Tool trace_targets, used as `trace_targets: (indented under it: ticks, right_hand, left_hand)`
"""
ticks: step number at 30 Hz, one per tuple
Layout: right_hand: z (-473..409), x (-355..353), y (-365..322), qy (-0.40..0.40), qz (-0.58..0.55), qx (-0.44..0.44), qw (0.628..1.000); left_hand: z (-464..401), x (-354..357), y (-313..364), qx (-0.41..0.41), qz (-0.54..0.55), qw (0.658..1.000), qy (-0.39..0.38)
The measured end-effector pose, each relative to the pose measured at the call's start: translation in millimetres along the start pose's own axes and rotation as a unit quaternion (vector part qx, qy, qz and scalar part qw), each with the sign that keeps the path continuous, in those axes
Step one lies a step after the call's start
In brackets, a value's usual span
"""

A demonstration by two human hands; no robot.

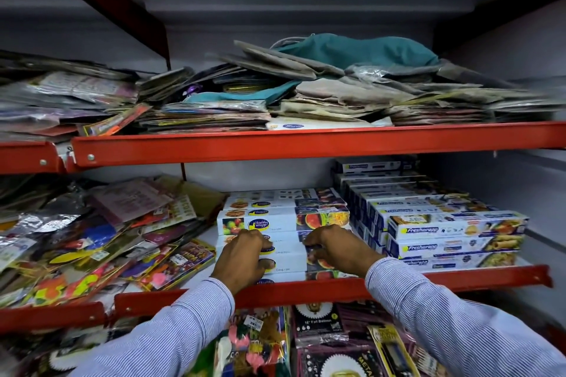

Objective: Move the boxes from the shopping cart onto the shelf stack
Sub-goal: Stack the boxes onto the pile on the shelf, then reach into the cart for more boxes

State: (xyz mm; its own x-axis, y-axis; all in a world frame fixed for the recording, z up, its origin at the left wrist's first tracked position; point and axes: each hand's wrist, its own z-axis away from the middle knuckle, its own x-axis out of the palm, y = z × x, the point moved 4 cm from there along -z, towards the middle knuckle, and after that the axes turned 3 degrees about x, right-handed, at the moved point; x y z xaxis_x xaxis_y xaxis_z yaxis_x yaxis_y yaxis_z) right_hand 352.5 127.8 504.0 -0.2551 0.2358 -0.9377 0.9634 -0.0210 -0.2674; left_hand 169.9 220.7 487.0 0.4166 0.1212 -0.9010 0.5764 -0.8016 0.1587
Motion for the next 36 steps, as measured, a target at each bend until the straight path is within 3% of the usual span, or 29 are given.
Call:
trace_targets:
  ticks: [7, 12, 19, 27, 33, 36]
  right_hand:
    - [22.4, 6.8, -18.9, 0.056, 0.086, -0.005, 0.995]
    - [63.8, 22.2, -38.7, 0.11, 0.075, -0.031, 0.991]
    - [143.6, 86.5, -50.4, 0.095, 0.029, -0.015, 0.995]
    - [236.3, 242.4, -27.3, -0.109, -0.037, 0.075, 0.991]
    - [306.6, 386.4, -15.4, -0.3, -0.073, 0.157, 0.938]
    - [335.5, 463.8, -9.9, -0.399, -0.065, 0.163, 0.9]
  left_hand:
    - [25.9, -3.5, 12.8, 0.012, -0.084, 0.995, 0.049]
    - [83.9, -4.4, 30.1, 0.059, -0.075, 0.991, 0.096]
    - [175.0, 51.6, 38.9, 0.07, -0.037, 0.996, 0.027]
    - [300.9, 164.8, 26.1, -0.012, 0.061, 0.987, -0.145]
    - [411.8, 273.4, 12.4, -0.091, 0.131, 0.944, -0.288]
    - [456.4, 322.0, 6.8, -0.084, 0.156, 0.928, -0.329]
